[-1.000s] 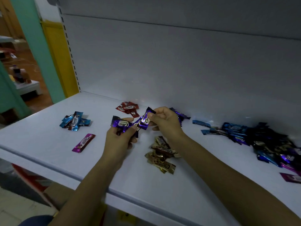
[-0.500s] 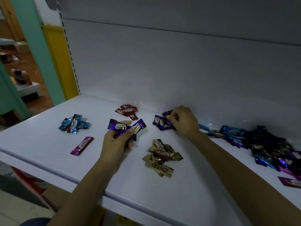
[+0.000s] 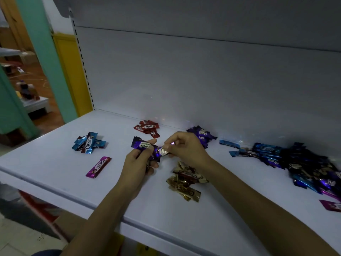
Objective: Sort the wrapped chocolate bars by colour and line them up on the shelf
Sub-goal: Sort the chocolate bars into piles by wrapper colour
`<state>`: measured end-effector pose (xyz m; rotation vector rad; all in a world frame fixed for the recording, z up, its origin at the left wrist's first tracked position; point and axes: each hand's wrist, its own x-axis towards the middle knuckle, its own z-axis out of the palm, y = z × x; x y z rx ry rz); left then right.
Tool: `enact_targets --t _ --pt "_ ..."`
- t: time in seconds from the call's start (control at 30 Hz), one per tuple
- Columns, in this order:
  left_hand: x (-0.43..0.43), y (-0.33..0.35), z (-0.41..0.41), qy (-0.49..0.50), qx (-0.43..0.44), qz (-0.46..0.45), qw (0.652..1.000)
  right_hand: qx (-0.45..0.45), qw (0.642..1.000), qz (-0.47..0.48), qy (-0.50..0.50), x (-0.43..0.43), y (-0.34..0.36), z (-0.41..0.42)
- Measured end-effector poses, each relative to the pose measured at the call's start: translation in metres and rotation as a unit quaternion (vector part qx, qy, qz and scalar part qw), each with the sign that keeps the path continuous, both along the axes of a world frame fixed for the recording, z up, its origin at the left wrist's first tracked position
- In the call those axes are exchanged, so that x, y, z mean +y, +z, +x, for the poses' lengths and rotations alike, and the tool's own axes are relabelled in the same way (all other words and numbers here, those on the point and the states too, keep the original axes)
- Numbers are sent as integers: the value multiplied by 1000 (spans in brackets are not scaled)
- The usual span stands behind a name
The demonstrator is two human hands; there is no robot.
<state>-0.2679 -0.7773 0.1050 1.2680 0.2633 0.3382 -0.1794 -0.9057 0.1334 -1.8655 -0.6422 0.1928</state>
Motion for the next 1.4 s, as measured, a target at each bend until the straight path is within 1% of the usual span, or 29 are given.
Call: enact_targets --t 0.07,0.1,0.13,0.2,0.23,0.3,0.4,0.43,0.53,0.57,0.6,0.63,0.67,0.7,0.73,0.77,0.8,0.83,0.87,0.97,1.03,1.07,1.13,1.17,1.2,1.23,1.3,1.37,1.4 --pt "-1 0 1 0 8 -10 1000 49 996 61 -49 -11 1 11" --pt "-2 0 1 2 8 -7 1000 49 991 86 -91 -17 1 21" --pt "-3 -1 1 7 7 -2 1000 20 986 86 -142 -25 0 33" --pt "-3 -1 2 20 3 8 1000 -70 970 36 -230 -39 -4 59" --pt "-3 -1 2 26 3 8 1000 -99 961 10 -258 -45 -7 71" --pt "-3 -1 3 29 3 -1 1000 -111 950 -44 -289 -53 -13 92" --pt "-1 -2 2 28 -2 12 1000 -116 935 -155 -296 -58 -22 108" --pt "-1 -1 1 29 -3 17 999 -128 929 -178 -299 -58 -24 110" --pt "-1 -1 2 30 -4 34 999 -184 904 -192 -333 -56 -26 110" --pt "-2 -1 1 28 -6 39 999 -211 896 -181 -347 -54 -27 107" --pt "-2 0 1 26 -9 42 999 -239 894 -144 -350 -52 -26 100" --pt "-2 0 1 24 -10 43 999 -254 904 -81 -334 -46 -25 90" --pt "-2 0 1 22 -11 43 999 -242 925 -7 -292 -40 -22 76" --pt "-2 0 1 22 -10 42 999 -198 952 57 -226 -33 -19 60" --pt "-2 1 0 21 -8 39 999 -143 976 94 -137 -25 -16 42" --pt "-2 1 0 20 -7 37 999 -95 990 93 -46 -18 -14 28" --pt "-2 0 0 17 -6 39 999 -75 995 60 27 -11 -13 17" --pt "-2 0 0 13 -7 43 999 -77 994 29 72 -6 -15 11" --pt "-2 0 -1 10 -9 48 999 -89 992 18 85 -2 -16 8" --pt "-3 -2 -2 5 -11 58 998 -97 992 62 59 2 -18 11" --pt "-3 -2 -1 5 -11 58 998 -97 992 67 44 2 -17 13" --pt "-3 -2 -1 6 -12 54 998 -97 992 69 27 0 -16 15" --pt "-2 -1 0 11 -15 39 999 -118 990 55 -45 -6 -14 24" --pt "-1 0 0 12 -18 31 999 -162 982 22 -94 -10 -13 32" --pt "0 0 0 13 -20 24 999 -226 964 -33 -136 -14 -13 42" --pt "0 0 0 14 -19 20 1000 -302 935 -90 -164 -16 -12 52" --pt "0 0 0 18 -11 22 1000 -420 869 -192 -176 -15 -10 68" --pt "0 -1 0 28 -2 20 999 -471 821 -284 -155 -6 -11 78" --pt "-1 -1 0 33 1 14 999 -488 801 -314 -144 0 -11 84"
